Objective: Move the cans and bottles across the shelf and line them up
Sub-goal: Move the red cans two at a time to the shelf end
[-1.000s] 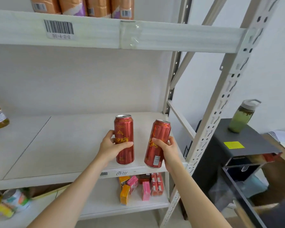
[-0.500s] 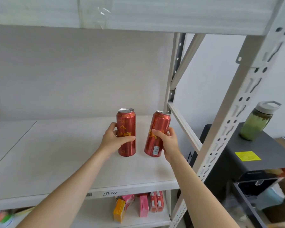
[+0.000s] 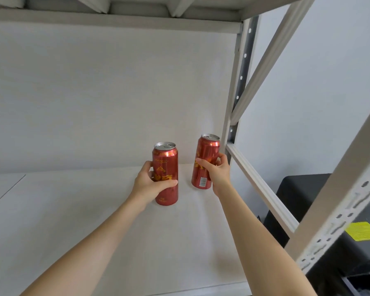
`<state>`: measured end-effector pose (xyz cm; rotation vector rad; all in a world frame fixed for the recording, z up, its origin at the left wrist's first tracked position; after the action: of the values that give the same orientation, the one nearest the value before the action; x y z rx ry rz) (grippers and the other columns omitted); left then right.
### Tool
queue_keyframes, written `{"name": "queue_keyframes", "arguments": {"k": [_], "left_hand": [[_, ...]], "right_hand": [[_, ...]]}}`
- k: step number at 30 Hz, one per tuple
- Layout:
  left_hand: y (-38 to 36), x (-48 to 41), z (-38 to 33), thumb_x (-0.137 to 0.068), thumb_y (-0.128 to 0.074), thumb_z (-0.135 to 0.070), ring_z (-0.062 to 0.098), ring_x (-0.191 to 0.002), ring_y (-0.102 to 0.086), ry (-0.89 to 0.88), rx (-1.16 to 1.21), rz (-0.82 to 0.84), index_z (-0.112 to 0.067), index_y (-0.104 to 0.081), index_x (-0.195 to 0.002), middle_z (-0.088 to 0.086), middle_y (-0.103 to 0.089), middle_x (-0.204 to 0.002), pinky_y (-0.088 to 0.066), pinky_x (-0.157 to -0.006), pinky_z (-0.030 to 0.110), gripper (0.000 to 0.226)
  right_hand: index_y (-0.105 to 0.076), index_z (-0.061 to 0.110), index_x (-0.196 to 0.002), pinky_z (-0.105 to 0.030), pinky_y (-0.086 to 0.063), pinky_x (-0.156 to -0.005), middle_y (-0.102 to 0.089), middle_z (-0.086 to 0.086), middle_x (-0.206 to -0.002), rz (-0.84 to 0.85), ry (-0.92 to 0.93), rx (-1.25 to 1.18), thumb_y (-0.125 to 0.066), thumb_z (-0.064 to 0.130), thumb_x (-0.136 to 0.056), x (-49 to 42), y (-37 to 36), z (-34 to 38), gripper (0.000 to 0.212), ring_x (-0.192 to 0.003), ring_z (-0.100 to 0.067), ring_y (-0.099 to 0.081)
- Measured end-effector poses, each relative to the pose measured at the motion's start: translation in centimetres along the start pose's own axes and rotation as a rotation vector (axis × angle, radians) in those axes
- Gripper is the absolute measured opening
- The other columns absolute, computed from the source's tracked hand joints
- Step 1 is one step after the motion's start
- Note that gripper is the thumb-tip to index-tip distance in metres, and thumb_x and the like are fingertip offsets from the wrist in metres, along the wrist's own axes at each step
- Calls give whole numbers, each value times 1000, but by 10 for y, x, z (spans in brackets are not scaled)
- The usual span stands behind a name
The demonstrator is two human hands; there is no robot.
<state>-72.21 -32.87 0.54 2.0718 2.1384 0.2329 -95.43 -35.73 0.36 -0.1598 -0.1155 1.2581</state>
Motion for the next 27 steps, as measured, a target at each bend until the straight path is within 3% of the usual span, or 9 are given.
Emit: {"name": "queue_keyframes", "arguments": {"k": [6, 9, 20, 24, 27], "left_hand": [[0, -15, 7, -48, -91, -31, 16, -94, -71, -33, 33, 4, -28, -56, -109, 1, -73, -101, -56, -83, 35, 71], [0, -20, 10, -53, -92, -25, 17, -95, -70, -45, 41, 11, -28, -57, -109, 1, -74, -102, -55, -85, 36, 67], [-5, -15, 17, -45, -91, -28, 16, -93, -72, -44, 58, 30, -27, -58, -107, 0, -75, -100, -56, -89, 42, 70], [-8, -9, 17, -50, -93, -21, 17, -92, -72, -60, 52, 53, -25, -58, -108, 1, -75, -100, -57, -88, 41, 68], [-10, -1, 16, -54, -92, -17, 16, -92, -72, -64, 59, 71, -24, -57, -111, 1, -75, -101, -57, -87, 39, 67]], "right_hand": [[-50, 21, -117, -26, -49, -70, -64, -3, -107, 21, 53, 26, -84, 9, -70, -28, -5, -4, 60, -91, -16, -65], [-50, 23, -120, -31, -51, -78, -65, -2, -110, 38, 55, 73, -86, 13, -68, -37, -6, -9, 65, -97, -18, -65], [-44, 19, -133, -29, -44, -81, -61, -2, -120, 79, 55, 113, -81, 15, -77, -33, -5, -10, 68, -98, -13, -59], [-31, 18, -149, -33, -40, -95, -50, -5, -139, 55, -12, 74, -80, 17, -79, -11, 13, -21, 85, -124, -20, -49], [-35, 22, -148, -33, -38, -100, -50, 2, -135, 64, -14, 111, -78, 13, -80, 23, 25, -26, 81, -122, -13, -46]]}}
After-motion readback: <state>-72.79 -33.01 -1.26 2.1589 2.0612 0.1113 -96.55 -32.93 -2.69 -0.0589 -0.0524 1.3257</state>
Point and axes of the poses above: each hand's wrist, its own x-axis away from the middle knuckle, its own y-axis out of the back of the hand, z = x × y, the point moved 7 cm from there along -x, towards the middle knuckle
